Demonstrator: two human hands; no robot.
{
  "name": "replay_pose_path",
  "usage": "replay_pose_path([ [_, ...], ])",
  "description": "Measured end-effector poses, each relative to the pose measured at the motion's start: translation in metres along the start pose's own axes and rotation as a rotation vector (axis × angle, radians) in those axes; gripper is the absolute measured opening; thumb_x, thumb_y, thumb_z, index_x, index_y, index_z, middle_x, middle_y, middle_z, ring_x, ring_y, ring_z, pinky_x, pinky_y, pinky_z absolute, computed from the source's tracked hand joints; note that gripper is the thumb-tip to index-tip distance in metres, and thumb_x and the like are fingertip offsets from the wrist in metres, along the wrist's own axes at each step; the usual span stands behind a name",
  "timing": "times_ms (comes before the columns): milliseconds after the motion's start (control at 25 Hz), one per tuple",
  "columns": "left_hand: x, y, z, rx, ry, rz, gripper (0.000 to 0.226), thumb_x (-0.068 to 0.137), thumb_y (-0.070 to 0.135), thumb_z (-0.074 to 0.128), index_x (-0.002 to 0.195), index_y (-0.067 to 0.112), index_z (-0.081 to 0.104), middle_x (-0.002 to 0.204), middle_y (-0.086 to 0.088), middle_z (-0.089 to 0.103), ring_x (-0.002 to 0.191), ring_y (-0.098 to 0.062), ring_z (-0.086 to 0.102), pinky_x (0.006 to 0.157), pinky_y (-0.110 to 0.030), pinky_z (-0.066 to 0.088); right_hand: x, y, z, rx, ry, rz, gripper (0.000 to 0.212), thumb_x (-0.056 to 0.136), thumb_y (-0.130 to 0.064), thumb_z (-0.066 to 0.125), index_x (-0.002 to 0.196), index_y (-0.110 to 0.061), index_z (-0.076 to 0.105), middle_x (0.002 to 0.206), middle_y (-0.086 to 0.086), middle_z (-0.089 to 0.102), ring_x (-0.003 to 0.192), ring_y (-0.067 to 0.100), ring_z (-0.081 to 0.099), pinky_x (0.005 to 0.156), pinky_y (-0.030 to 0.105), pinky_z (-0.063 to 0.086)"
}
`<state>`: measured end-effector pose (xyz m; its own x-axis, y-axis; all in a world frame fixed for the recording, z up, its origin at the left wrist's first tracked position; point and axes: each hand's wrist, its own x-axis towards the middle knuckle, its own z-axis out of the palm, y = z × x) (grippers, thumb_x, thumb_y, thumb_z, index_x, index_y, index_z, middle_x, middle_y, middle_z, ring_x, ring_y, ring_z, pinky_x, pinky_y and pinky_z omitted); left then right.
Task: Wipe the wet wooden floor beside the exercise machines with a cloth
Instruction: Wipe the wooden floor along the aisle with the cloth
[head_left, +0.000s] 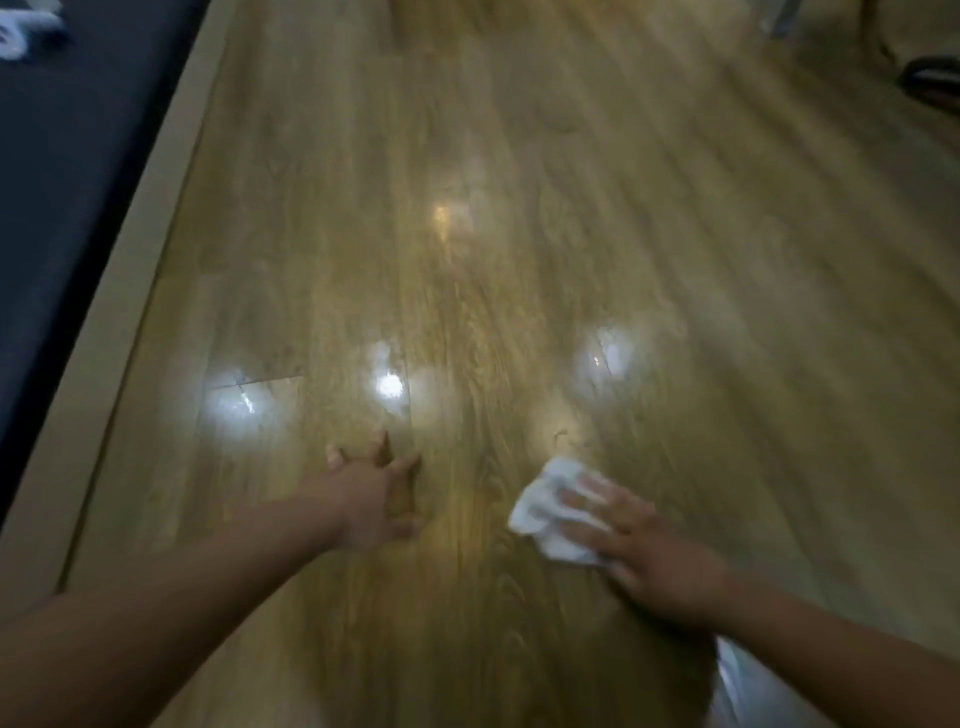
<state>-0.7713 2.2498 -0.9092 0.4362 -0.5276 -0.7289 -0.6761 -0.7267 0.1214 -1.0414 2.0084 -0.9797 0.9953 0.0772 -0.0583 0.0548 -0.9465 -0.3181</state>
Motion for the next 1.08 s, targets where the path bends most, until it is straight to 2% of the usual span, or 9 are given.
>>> replay_pose_path([
  [120,-0.022,0.066,0.015,0.063,-0.073,0.128,0.085,0.090,0.065,0.050,0.155,0.042,0.001,0.163,-0.003,-0.022,0.143,-0.053,-0.015,0.118,-0.062,0.013,-0.120,0.136,-0.053,0.053,0.058,0.555,0.071,0.086,-0.032,0.037,0.149,-0.061,0.017,0.163,0.010,0.024,0.148,0.040,0.026,0.120,0.035,0.024],
  [320,-0.042,0.140,0.042,0.280,-0.170,0.170,0.088,0.094,0.057,0.051,0.157,0.029,-0.003,0.162,-0.012,-0.020,0.148,-0.046,-0.009,0.118,-0.056,0.011,-0.113,0.137,-0.044,0.068,0.206,1.112,0.059,0.091,-0.011,0.042,0.150,-0.006,0.039,0.157,0.027,0.028,0.145,0.048,0.026,0.117,0.060,0.025],
  [400,-0.037,0.165,0.035,0.329,-0.109,0.154,0.090,0.093,0.054,0.055,0.158,0.022,0.001,0.164,-0.015,-0.007,0.150,-0.041,0.000,0.119,-0.050,0.015,-0.078,0.071,-0.008,-0.015,0.286,0.785,0.061,0.083,-0.020,0.034,0.140,-0.009,0.054,0.148,0.023,0.046,0.139,0.048,0.038,0.111,0.065,0.034],
  [520,-0.026,0.208,0.029,0.294,0.036,0.148,0.098,0.086,0.056,0.065,0.156,0.019,0.007,0.163,-0.013,0.006,0.151,-0.030,0.008,0.119,-0.041,0.014,-0.097,-0.006,0.025,-0.072,0.083,0.045,0.061,0.078,-0.029,0.039,0.135,-0.022,0.058,0.149,0.011,0.051,0.141,0.038,0.042,0.114,0.061,0.031],
  [600,-0.018,0.247,0.037,0.349,0.016,0.214,0.111,0.079,0.061,0.069,0.157,0.023,0.000,0.164,-0.012,-0.003,0.151,-0.033,0.004,0.121,-0.044,0.013,-0.175,0.010,0.018,-0.012,0.071,-0.042,0.059,0.081,-0.024,0.047,0.139,-0.024,0.053,0.155,0.007,0.044,0.147,0.032,0.033,0.121,0.050,0.023],
  [720,-0.025,0.296,0.050,0.366,-0.023,0.315,0.112,0.080,0.058,0.071,0.157,0.030,-0.006,0.164,-0.005,-0.017,0.150,-0.040,-0.001,0.121,-0.048,0.014,-0.318,0.086,0.003,0.019,0.242,0.504,0.059,0.089,-0.020,0.051,0.147,-0.030,0.048,0.158,0.003,0.039,0.150,0.028,0.029,0.122,0.036,0.024],
  [920,-0.032,0.327,0.078,0.297,-0.014,0.233,0.101,0.083,0.059,0.065,0.157,0.031,0.003,0.165,-0.001,-0.009,0.148,-0.046,0.004,0.119,-0.052,0.023,-0.504,0.143,-0.010,0.296,0.379,1.580,0.058,0.089,-0.048,0.025,0.145,-0.055,0.031,0.156,0.019,0.036,0.140,0.044,0.036,0.113,0.060,0.032],
  [1000,-0.034,0.347,0.079,0.269,0.016,0.194,0.093,0.084,0.061,0.060,0.156,0.028,0.012,0.166,-0.003,0.001,0.147,-0.043,0.015,0.116,-0.051,0.029,-0.466,0.136,-0.013,0.211,0.376,1.751,0.058,0.090,-0.031,0.035,0.147,-0.027,0.044,0.154,0.022,0.034,0.140,0.044,0.032,0.113,0.059,0.030],
  [1080,-0.040,0.374,0.068,0.365,0.024,0.238,0.085,0.089,0.059,0.056,0.156,0.028,0.015,0.166,-0.002,0.005,0.148,-0.036,0.018,0.116,-0.047,0.030,-0.399,0.113,-0.022,0.140,0.404,1.591,0.049,0.094,-0.018,0.044,0.143,-0.020,0.048,0.156,0.020,0.033,0.145,0.041,0.024,0.117,0.058,0.025],
])
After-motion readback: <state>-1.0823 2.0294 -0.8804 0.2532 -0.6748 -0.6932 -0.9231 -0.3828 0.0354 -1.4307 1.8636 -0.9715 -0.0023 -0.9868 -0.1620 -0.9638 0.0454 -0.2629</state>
